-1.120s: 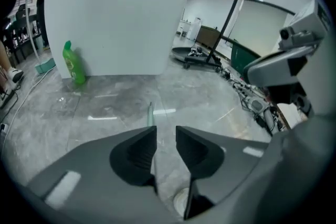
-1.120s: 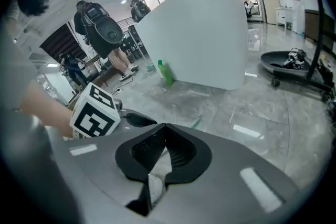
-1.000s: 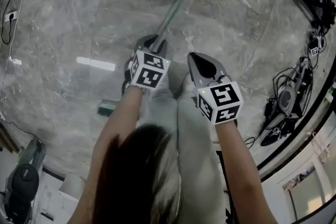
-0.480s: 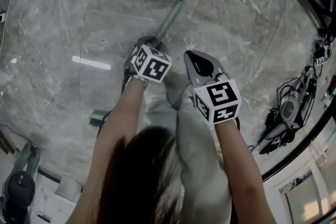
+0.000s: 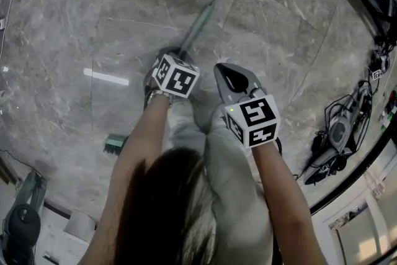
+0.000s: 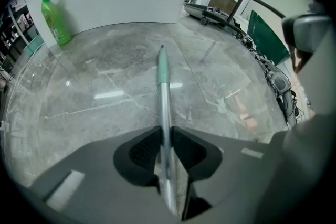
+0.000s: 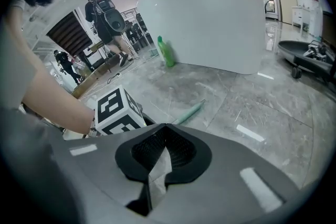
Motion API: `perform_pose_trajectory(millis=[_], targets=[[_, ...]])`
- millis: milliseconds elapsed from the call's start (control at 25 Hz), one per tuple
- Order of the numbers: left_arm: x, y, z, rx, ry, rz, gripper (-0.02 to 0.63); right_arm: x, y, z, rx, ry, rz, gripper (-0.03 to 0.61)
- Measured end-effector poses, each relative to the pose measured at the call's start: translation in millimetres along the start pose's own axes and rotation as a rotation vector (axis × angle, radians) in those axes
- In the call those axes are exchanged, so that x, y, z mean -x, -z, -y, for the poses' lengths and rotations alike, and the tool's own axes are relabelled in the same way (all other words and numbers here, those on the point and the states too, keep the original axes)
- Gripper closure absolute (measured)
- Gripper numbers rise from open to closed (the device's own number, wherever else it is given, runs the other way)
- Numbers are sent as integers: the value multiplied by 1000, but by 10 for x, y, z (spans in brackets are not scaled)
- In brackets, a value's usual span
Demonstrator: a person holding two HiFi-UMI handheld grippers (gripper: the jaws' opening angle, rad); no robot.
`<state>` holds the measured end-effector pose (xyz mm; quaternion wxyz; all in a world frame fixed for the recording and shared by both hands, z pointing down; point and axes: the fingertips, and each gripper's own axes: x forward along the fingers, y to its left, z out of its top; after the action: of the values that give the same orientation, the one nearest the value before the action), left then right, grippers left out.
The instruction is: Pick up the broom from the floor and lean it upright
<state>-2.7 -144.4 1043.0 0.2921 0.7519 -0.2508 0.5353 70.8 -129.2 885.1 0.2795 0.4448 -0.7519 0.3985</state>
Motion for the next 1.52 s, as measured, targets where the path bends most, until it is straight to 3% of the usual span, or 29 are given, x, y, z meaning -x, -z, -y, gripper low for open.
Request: perform_pose_trajectory(millis=[280,560,1120,1520], targets=[[342,-179,-54,16,-26,61,538,252,-58,-147,37,-29,-14,577],[964,-638,-149,34,-61,164,538,664,-458,-308,24,-61,38,577],[2330,-1461,-540,56,-137,316,538,1257,-1672,-559,75,-92,161,577],[2974,-2180,-715,54,-156,380,538,1724,-2466,-436,163,-40,216,577]])
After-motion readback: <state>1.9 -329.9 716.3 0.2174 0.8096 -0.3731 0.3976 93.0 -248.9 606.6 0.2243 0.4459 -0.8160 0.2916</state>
